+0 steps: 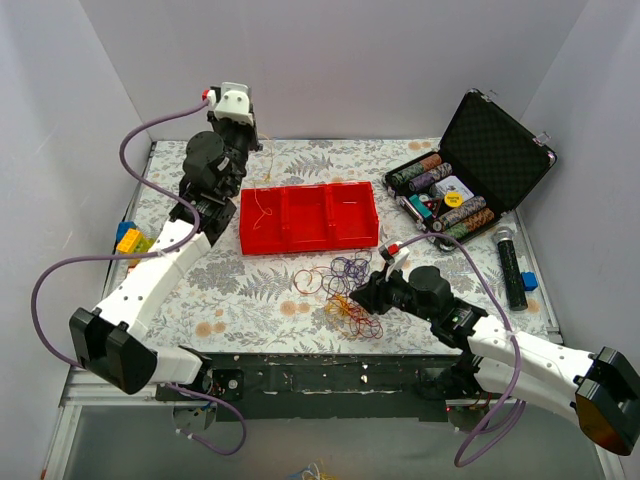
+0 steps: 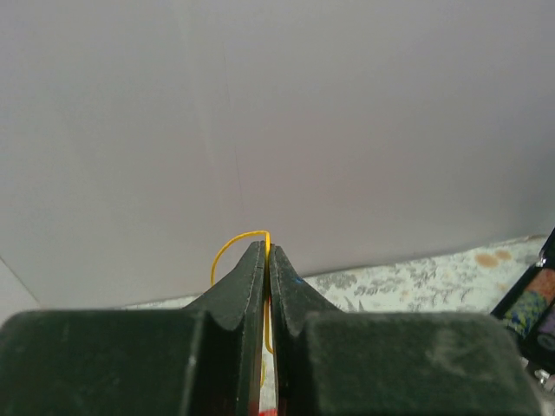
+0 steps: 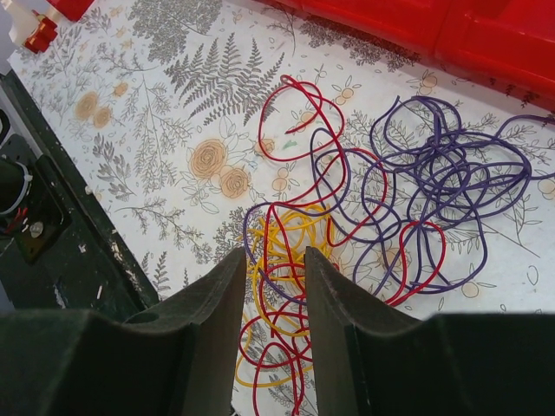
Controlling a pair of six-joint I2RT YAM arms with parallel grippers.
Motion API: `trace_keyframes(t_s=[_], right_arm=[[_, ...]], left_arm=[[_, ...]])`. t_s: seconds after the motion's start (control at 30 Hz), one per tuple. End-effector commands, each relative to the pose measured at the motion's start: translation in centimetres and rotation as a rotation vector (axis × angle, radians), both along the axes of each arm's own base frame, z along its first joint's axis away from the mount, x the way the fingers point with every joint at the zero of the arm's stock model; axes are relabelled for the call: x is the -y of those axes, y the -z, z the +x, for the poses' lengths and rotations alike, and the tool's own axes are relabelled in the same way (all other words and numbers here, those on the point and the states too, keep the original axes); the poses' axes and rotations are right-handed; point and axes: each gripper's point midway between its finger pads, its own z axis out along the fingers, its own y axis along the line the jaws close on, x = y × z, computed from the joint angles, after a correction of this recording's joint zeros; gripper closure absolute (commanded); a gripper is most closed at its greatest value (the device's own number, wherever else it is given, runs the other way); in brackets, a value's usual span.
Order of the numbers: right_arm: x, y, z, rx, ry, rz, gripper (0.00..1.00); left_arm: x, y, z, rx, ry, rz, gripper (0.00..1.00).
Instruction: Untangle the cables
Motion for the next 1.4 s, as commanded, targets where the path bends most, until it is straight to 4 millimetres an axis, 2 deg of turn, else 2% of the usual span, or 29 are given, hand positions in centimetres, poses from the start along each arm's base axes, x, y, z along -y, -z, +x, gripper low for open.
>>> trace_keyframes(t_s=[0.0,0.07,0.2,0.33,0.43,0.53,0.63,0.8,1.1,1.37], right_arm=[[-0.2,-0.7,0.0,0.021,-0.001,0.040,0.59],[-0.2,-0.7,-0.1,0.021,-0.001,0.039,0.59],[0.0,-0.7,-0.1,0.021,0.003,0.041,0.59],[0.2,-0.5,-0.2,0.017,0.008,0.040,0.59],[0.2,-0.3,-0.3,0.010,0.008,0.039,0.59],[0.2,-0.2,-0.3,0.003,0.009,0.036,0.60],[0.1,-0.1,-0.3,0.000,0.006,0.036,0.60],[-0.1,-0.2,-0.2,-0.002,0.005,0.034,0.60],[-0.1,-0.2,0.0,-0.007,0.016,0.026,0.60],[0.2,0.0,0.3,-0.006,0.030,0.010,0.60]], left_arm=[[-1.0,0.3,-1.3,0.020,-0.017,0.015,1.00],[-1.1,1.8,-1.2,0.001,-0.027,0.046,1.00],[-1.4,6.4,-0.6,-0.069,-0.056,0.129,1.00],[-2.9,11.0,0.9,-0.201,-0.171,0.200,1.00],[-3.4,12.2,0.9,-0.223,-0.200,0.221,1.00],[-2.8,13.0,0.3,-0.228,-0.150,0.238,1.00],[-2.7,15.0,0.3,-0.282,-0.137,0.270,1.00],[-2.5,20.0,1.1,-0.424,-0.150,0.314,1.00],[-0.4,23.7,2.7,-0.480,-0.076,0.304,1.00],[-2.3,29.3,5.5,-0.573,-0.143,0.433,1.00]])
